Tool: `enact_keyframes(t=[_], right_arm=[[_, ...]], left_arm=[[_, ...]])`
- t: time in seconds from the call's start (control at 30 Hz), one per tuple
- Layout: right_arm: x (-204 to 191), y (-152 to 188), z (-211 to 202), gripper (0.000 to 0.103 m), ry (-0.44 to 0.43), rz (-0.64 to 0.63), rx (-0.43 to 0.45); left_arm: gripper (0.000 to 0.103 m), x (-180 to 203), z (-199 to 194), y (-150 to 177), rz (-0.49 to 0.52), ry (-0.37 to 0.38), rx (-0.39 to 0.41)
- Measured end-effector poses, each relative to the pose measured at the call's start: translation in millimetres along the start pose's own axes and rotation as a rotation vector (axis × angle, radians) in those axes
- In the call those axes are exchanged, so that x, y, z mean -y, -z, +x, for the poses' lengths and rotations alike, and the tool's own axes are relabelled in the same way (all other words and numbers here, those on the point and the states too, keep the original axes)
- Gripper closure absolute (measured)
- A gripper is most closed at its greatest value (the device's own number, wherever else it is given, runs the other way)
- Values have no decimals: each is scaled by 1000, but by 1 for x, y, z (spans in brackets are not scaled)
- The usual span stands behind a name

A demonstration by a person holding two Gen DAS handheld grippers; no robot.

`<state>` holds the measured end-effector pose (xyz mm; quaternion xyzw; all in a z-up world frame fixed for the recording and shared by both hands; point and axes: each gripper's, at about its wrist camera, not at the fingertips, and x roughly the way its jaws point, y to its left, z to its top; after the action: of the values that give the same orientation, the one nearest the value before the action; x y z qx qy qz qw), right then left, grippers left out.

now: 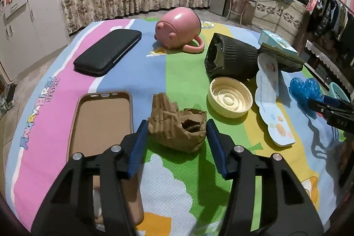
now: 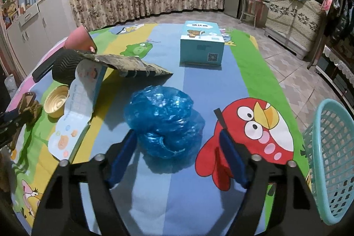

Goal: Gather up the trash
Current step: 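Grasp the crumpled brown paper with the left tool while the right tool grasps the blue plastic bag, then carry the brown paper and blue bag over the blue basket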

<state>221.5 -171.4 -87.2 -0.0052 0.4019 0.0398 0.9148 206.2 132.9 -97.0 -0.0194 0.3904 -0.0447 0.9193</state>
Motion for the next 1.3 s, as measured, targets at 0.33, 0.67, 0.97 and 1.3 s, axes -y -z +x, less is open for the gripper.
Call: enact_keyframes(t=[0.33,0.67,0.97,1.3], right_arm=[[-5,-3,-8,76,-66,-14,11],[1,-9,-50,78,-65,-7,104],[34,0,-97,78,-10,28,191],[112,11,-140,78,75,153,269]], left_arm=[[53,-2,-7,-2,-13,-24,26],[53,-4,-32,-17,-26,-54,84],[53,25,-50,-30,27,-55,125],[53,117,-60,-54,101,48,205]])
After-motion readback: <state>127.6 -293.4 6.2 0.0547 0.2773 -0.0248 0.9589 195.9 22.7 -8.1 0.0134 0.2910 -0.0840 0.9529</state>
